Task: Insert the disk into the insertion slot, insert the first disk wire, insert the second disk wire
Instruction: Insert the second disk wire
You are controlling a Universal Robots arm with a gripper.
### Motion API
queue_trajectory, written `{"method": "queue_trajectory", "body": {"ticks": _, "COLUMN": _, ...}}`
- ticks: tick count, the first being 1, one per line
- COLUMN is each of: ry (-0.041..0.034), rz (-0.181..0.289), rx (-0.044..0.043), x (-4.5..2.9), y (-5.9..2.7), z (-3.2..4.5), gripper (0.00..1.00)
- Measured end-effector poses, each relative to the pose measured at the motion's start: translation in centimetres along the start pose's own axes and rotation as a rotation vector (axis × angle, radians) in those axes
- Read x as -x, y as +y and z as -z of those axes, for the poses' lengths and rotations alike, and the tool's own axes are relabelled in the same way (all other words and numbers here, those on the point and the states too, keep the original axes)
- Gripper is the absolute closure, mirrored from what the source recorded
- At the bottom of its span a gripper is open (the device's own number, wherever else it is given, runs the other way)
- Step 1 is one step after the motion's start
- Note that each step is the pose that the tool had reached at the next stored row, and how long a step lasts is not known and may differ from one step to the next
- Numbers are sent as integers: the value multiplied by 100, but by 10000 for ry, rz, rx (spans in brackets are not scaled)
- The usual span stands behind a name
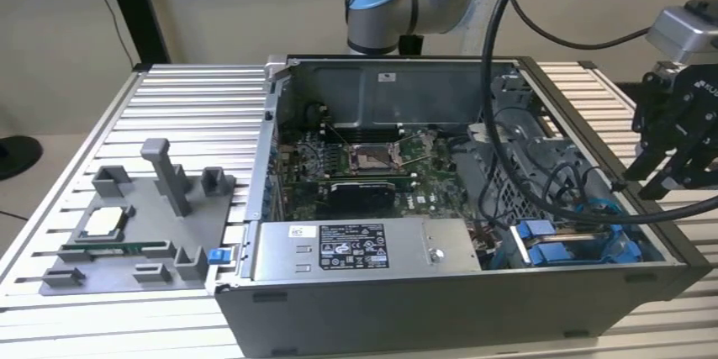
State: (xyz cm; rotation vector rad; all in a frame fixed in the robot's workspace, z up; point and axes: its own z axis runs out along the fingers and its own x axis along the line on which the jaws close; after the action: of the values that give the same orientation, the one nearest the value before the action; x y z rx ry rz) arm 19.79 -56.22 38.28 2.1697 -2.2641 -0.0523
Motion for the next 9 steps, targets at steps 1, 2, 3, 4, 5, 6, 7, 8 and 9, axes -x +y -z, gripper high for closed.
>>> {"method": "queue_trajectory", "body": {"ticks": 1, "ry": 0, "rz": 0, "rx": 0, "x": 0, "y": -1, "z": 0, "gripper": 0}}
{"method": "queue_trajectory", "body": {"ticks": 2, "ry": 0, "rz": 0, "rx": 0, "x": 0, "y": -1, "z": 0, "gripper": 0}}
{"method": "queue_trajectory", "body": {"ticks": 3, "ry": -1, "rz": 1, "rx": 0, "x": -1, "y": -2, "z": 0, "gripper": 0}}
{"method": "queue_trajectory", "body": {"ticks": 4, "ry": 0, "rz": 2, "rx": 0, "x": 0, "y": -2, "z": 0, "gripper": 0}}
{"method": "queue_trajectory", "body": {"ticks": 5, "ry": -1, "rz": 2, "rx": 0, "x": 0, "y": -2, "z": 0, "gripper": 0}}
{"method": "queue_trajectory", "body": {"ticks": 6, "ry": 0, "rz": 2, "rx": 0, "x": 0, "y": -2, "z": 0, "gripper": 0}}
{"method": "queue_trajectory", "body": {"ticks": 7, "ry": 0, "rz": 2, "rx": 0, "x": 0, "y": -2, "z": 0, "gripper": 0}}
{"method": "queue_trajectory", "body": {"ticks": 8, "ry": -1, "rz": 2, "rx": 0, "x": 0, "y": -2, "z": -1, "gripper": 0}}
{"method": "queue_trajectory", "body": {"ticks": 9, "ry": 0, "rz": 3, "rx": 3, "x": 0, "y": -2, "z": 0, "gripper": 0}}
